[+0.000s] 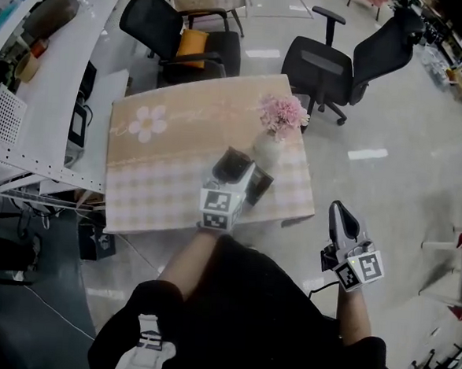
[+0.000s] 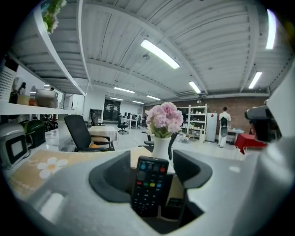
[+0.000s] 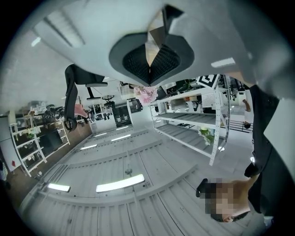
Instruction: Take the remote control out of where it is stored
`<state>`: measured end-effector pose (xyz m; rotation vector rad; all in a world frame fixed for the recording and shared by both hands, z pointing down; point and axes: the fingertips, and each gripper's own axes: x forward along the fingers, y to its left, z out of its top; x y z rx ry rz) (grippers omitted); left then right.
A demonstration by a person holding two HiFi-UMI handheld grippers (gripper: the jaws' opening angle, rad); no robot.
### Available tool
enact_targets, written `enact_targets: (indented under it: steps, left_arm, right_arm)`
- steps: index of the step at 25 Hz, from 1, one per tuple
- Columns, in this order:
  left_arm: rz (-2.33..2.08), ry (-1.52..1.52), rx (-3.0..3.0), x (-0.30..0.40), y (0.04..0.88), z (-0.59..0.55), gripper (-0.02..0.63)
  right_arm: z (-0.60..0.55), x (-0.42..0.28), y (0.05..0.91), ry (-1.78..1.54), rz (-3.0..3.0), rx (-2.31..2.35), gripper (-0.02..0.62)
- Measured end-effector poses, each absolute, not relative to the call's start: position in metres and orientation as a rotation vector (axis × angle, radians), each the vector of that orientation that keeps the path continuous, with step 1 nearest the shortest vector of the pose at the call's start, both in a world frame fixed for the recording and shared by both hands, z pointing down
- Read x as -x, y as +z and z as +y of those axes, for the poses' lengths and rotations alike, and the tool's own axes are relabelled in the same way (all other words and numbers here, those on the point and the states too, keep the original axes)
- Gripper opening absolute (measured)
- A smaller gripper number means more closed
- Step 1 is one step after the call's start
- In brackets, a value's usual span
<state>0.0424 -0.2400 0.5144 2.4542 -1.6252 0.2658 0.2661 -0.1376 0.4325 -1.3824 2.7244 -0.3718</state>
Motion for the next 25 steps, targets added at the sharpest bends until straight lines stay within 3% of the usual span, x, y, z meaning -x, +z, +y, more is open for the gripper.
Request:
enact_targets:
  steps: [25]
  left_arm:
    - [-1.510, 0.294, -2.434, -0.033, 0.544, -0.262, 0.259]
  right_arm:
    - [-0.155, -0.248, 0.440, -0.390, 2.758, 1.423, 0.005]
